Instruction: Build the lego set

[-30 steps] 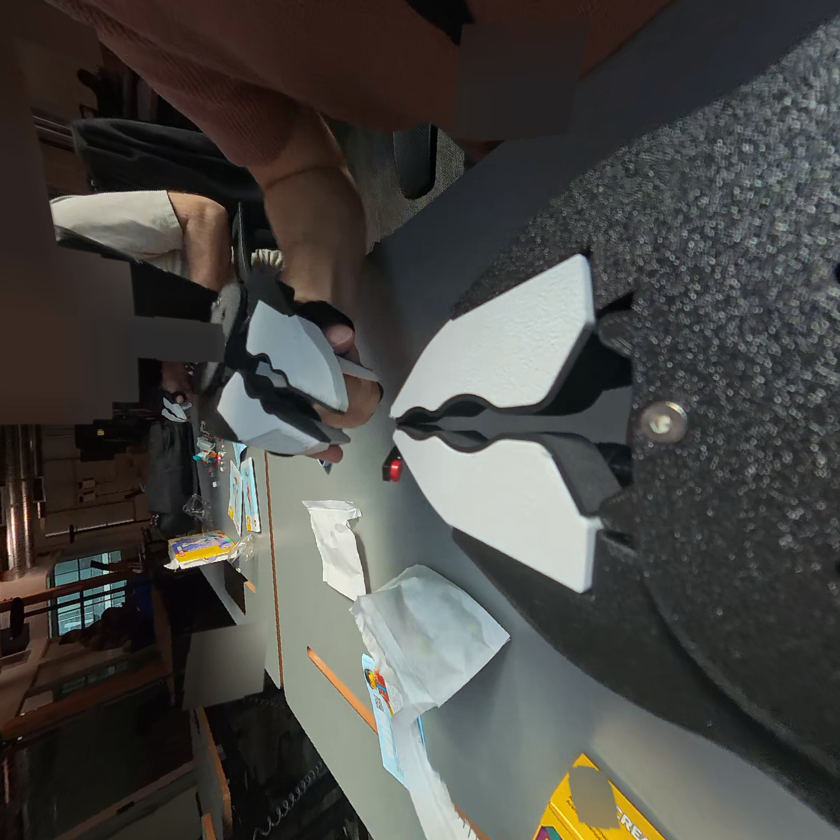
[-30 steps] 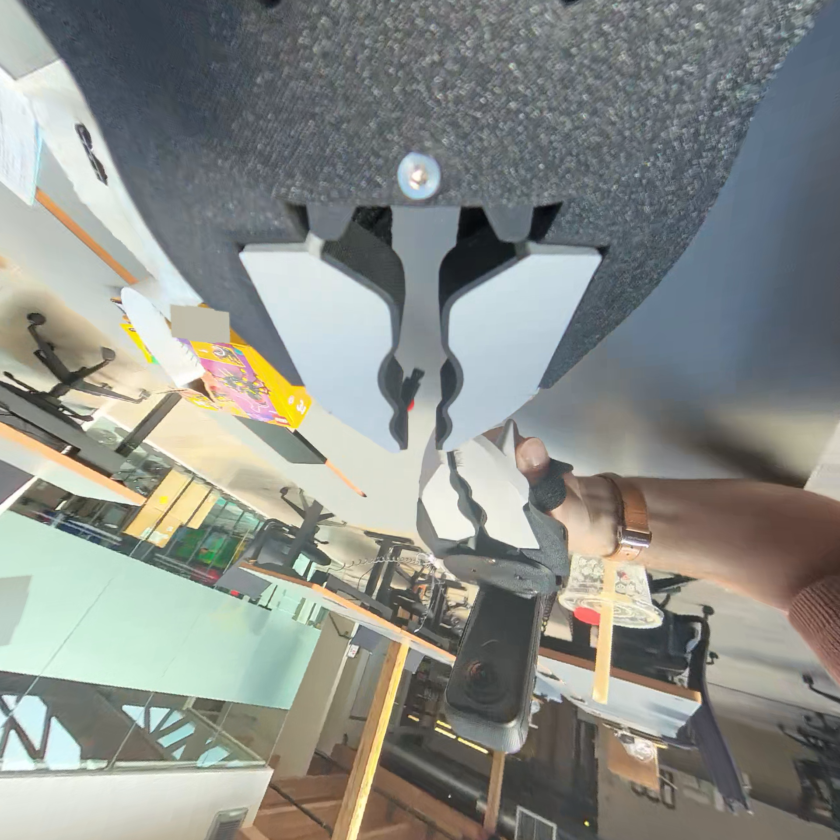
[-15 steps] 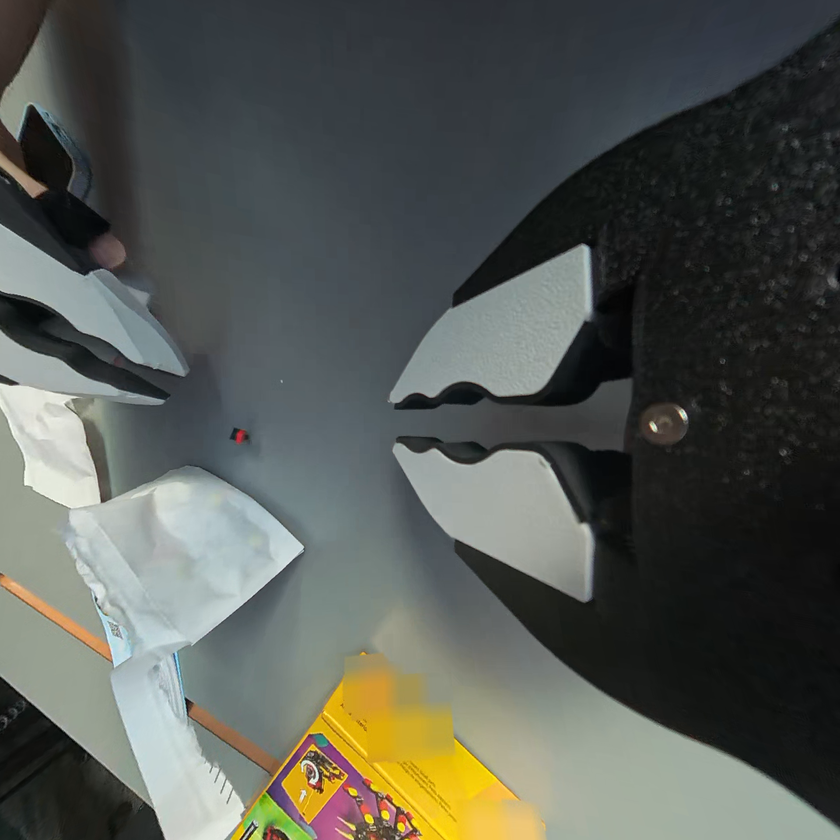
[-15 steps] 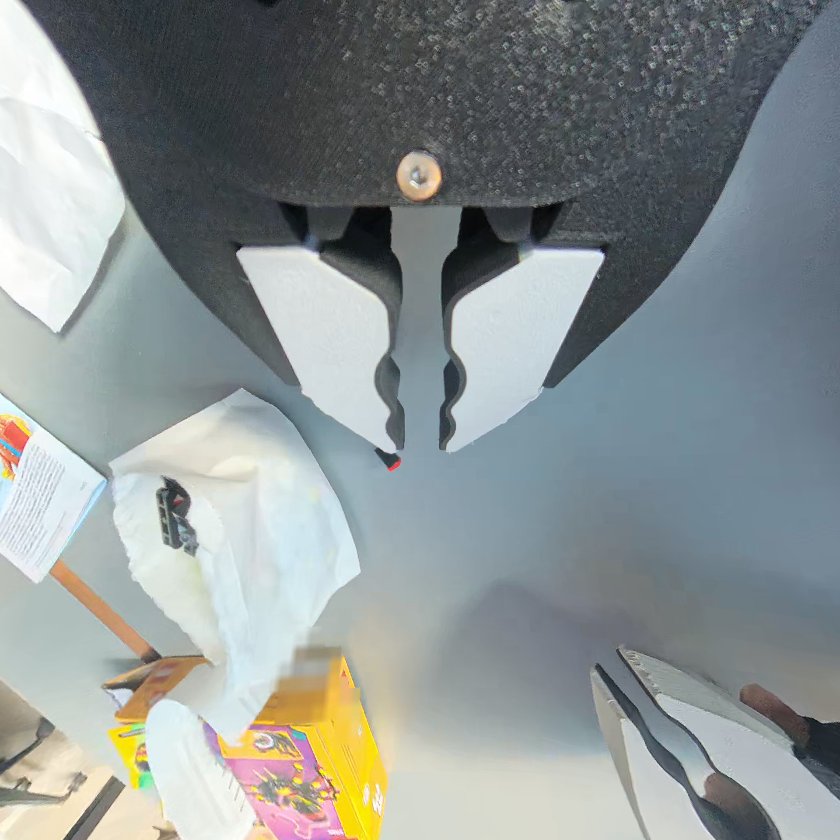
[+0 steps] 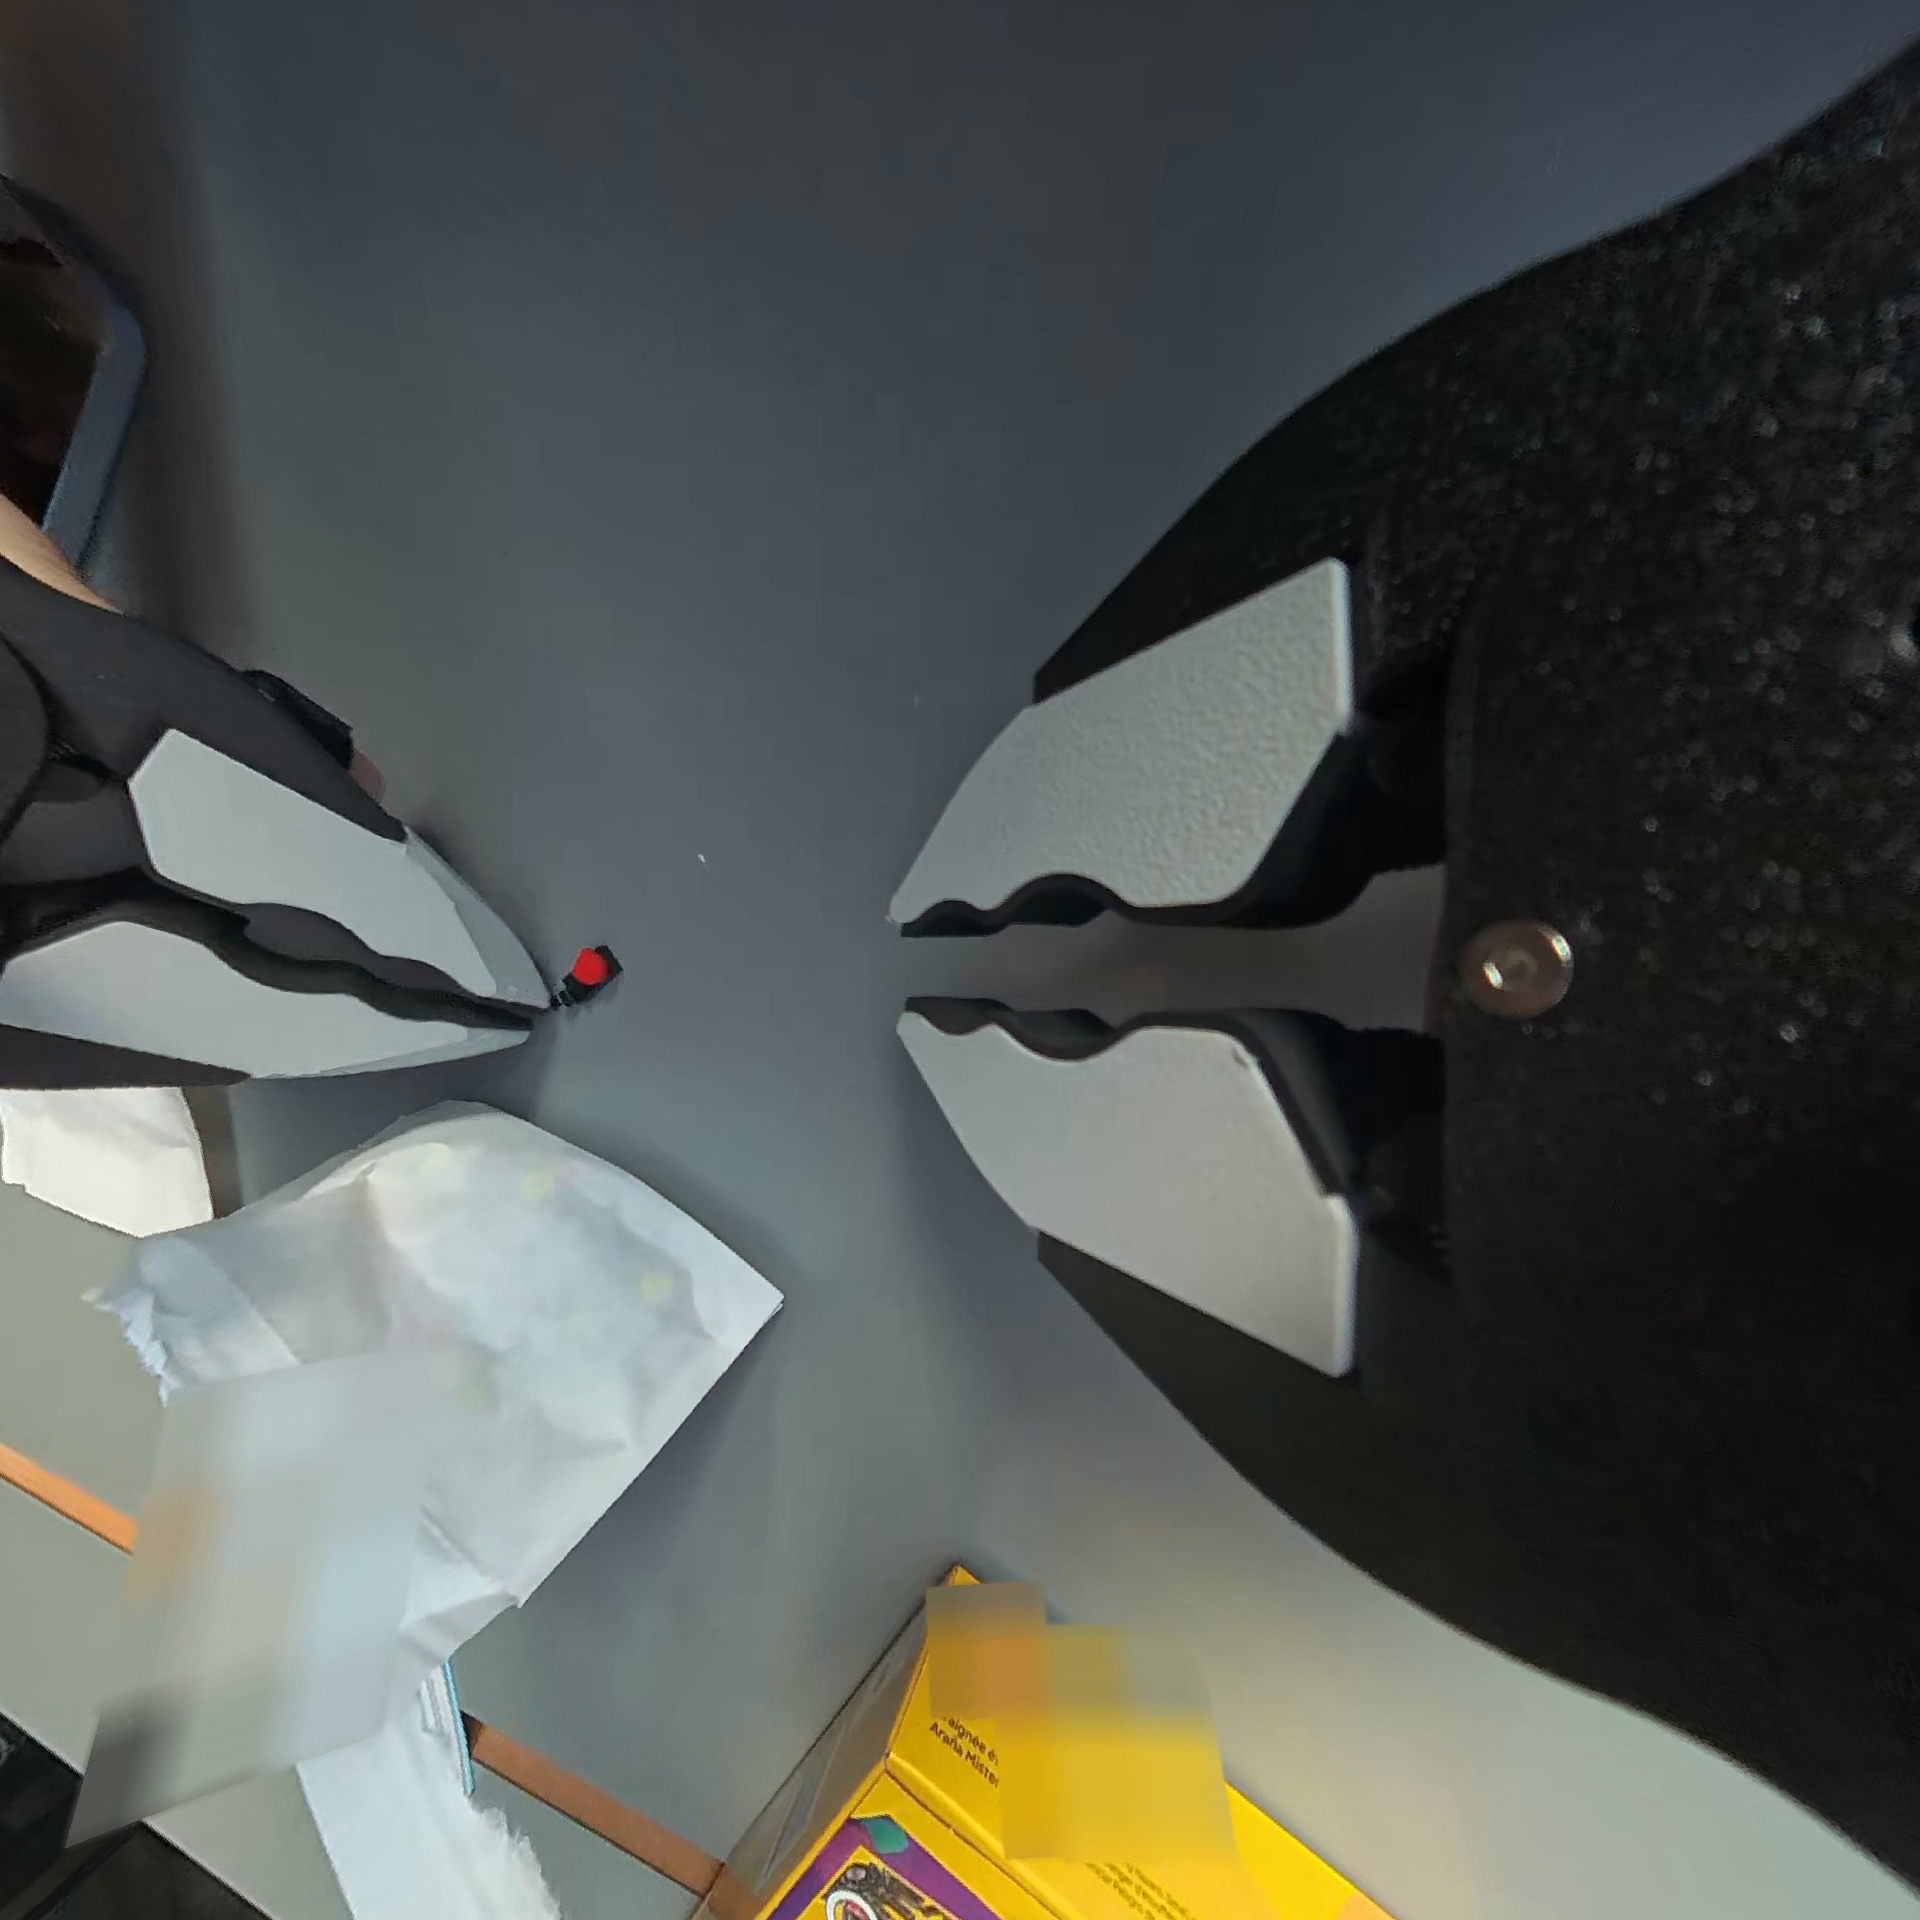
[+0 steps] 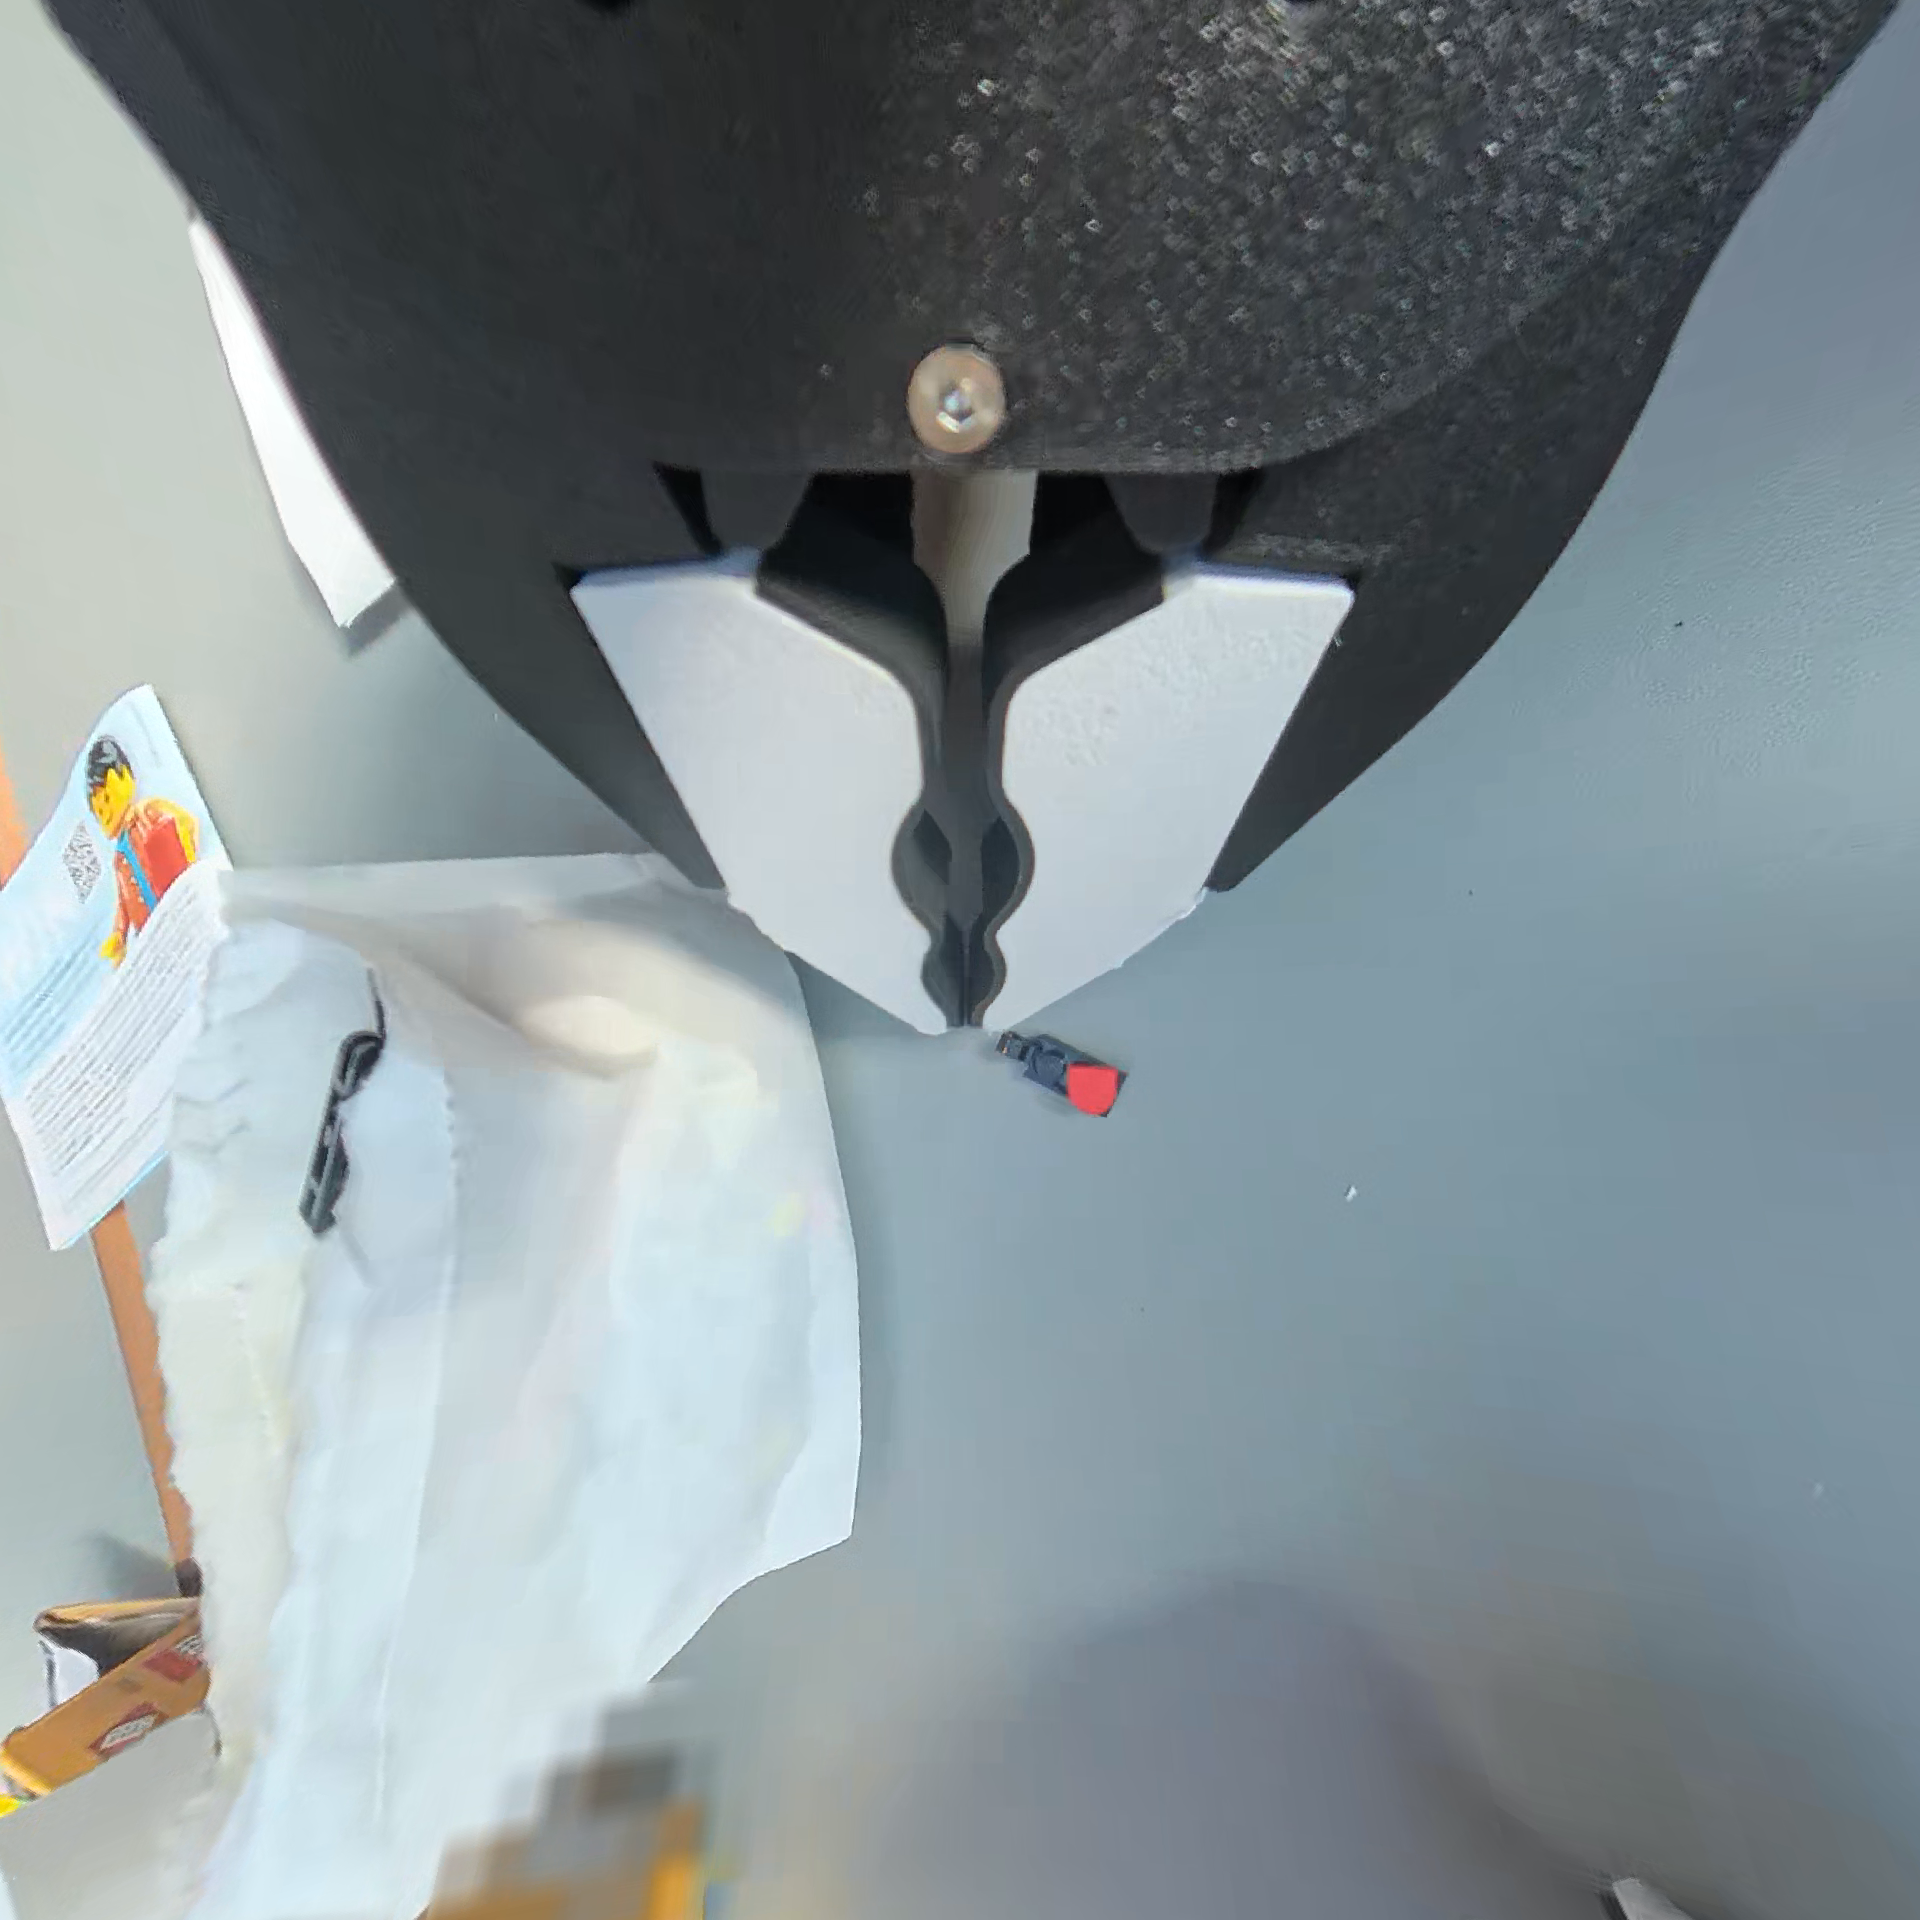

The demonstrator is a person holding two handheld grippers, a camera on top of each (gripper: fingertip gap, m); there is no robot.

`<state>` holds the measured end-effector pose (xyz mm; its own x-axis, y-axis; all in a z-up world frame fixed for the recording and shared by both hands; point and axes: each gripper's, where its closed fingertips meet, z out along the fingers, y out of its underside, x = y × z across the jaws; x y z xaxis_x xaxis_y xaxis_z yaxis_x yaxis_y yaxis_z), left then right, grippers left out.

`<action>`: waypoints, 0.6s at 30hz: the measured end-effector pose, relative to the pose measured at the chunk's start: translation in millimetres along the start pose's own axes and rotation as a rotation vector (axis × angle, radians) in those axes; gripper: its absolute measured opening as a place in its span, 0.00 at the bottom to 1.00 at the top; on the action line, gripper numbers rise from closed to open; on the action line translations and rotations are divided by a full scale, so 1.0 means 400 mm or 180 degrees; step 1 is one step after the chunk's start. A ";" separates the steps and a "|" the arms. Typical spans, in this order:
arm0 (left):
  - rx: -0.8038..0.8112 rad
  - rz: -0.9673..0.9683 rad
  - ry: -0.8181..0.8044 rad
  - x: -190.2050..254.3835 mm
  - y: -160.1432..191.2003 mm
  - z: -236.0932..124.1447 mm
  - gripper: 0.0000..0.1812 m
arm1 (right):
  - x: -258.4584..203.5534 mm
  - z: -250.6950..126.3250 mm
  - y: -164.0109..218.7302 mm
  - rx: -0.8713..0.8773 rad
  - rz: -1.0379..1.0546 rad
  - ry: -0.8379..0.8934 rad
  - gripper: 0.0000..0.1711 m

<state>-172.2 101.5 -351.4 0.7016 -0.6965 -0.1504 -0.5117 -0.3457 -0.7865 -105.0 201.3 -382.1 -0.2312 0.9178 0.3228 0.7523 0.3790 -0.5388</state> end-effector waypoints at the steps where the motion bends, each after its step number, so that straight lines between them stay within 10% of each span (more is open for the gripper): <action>1: -0.0011 -0.0007 -0.0005 -0.003 0.002 0.001 0.06 | -0.002 0.002 -0.005 0.0009 0.0014 -0.0057 0.00; 10: -0.0155 0.0097 0.0070 -0.019 -0.013 0.034 0.06 | -0.141 -0.014 -0.069 0.0185 0.0148 -0.0695 0.03; 18: -0.0189 0.0179 0.0167 -0.018 -0.058 0.104 0.06 | -0.007 -0.014 -0.033 0.0308 -0.0087 -0.0047 0.02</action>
<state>-144.7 140.6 -356.8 0.6449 -0.7472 -0.1605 -0.5791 -0.3408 -0.7406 -110.7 193.0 -371.5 -0.2603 0.9083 0.3273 0.6827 0.4129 -0.6029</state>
